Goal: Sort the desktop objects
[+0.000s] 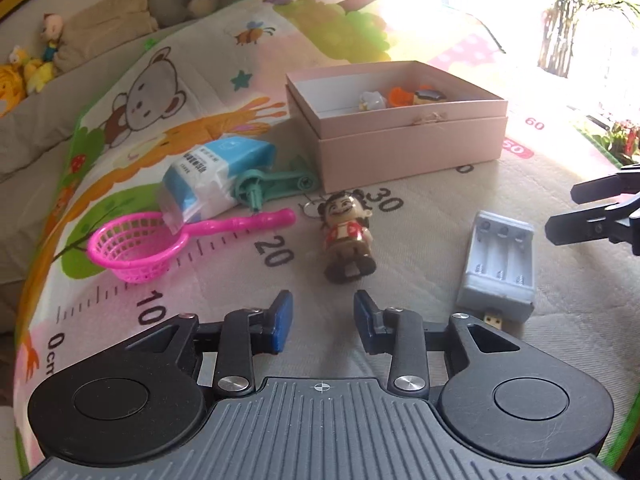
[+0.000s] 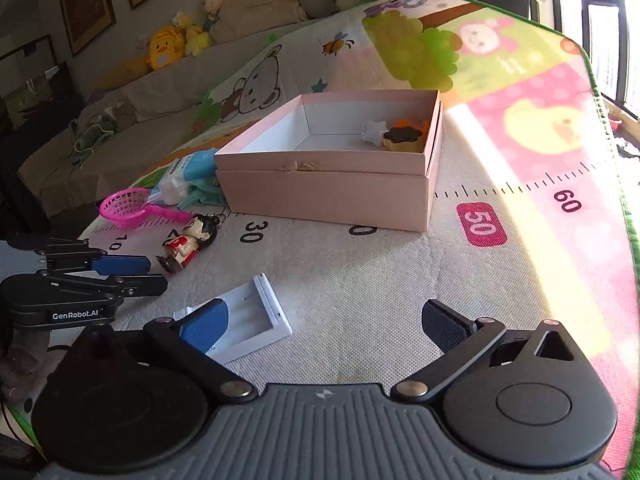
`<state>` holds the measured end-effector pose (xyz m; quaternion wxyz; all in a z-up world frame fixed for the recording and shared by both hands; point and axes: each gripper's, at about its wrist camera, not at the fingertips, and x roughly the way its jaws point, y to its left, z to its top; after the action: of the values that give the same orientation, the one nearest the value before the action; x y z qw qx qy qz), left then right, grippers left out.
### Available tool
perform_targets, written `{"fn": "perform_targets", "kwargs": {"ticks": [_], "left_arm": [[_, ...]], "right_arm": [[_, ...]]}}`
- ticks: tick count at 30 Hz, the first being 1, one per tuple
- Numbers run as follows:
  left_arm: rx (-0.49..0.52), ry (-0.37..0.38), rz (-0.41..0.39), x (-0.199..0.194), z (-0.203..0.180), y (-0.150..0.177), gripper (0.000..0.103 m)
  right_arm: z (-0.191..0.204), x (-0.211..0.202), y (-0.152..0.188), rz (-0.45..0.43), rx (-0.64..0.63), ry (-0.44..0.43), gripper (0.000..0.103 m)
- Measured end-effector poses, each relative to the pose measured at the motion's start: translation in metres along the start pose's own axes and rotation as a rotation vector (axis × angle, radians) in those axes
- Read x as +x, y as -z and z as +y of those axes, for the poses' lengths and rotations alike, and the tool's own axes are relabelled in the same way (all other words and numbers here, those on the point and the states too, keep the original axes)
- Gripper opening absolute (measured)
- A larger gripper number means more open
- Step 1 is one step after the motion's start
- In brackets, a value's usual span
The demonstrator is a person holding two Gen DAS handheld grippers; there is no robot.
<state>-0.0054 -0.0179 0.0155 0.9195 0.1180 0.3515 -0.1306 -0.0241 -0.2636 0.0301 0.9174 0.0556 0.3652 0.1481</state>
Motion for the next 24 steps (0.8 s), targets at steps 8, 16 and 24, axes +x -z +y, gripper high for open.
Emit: {"fn": "perform_targets", "kwargs": {"ticks": [8, 16, 24], "left_arm": [[-0.101, 0.009, -0.025, -0.007, 0.023, -0.009, 0.078], [-0.121, 0.039, 0.006, 0.032, -0.016, -0.035, 0.075], [-0.056, 0.031, -0.007, 0.035, -0.028, -0.034, 0.037]], "right_arm": [[-0.001, 0.001, 0.012, -0.008, 0.080, -0.005, 0.103], [0.016, 0.003, 0.020, -0.025, -0.024, 0.064, 0.103], [0.026, 0.005, 0.025, -0.029, -0.099, 0.108, 0.103]]}}
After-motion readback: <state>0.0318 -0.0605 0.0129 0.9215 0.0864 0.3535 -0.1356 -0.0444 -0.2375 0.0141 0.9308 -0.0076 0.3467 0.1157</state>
